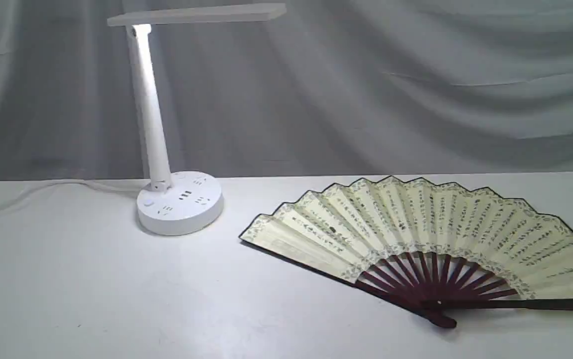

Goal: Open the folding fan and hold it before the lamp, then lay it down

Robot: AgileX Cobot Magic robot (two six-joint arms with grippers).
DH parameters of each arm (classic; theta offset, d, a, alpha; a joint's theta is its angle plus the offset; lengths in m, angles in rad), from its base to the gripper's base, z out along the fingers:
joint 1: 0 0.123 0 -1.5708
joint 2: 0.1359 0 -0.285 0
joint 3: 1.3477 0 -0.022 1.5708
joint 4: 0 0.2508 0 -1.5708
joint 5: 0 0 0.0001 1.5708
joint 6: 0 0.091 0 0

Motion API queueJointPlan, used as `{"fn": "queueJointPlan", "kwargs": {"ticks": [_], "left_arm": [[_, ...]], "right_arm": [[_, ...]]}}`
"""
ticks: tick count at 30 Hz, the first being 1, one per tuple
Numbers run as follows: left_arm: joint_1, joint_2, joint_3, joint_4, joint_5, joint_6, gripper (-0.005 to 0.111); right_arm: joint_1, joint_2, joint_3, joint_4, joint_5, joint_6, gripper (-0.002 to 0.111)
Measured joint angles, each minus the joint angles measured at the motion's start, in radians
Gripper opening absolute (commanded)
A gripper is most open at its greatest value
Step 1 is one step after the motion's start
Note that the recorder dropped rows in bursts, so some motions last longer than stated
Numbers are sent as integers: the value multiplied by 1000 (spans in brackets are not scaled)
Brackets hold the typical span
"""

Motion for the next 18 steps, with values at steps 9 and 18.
{"fn": "queueJointPlan", "kwargs": {"ticks": [9,18], "left_arm": [[0,0,0,0,4,0,0],[0,0,0,0,4,-2,0]], "right_arm": [[0,0,0,-2,0,0,0],[0,0,0,-2,-14,0,0]]}}
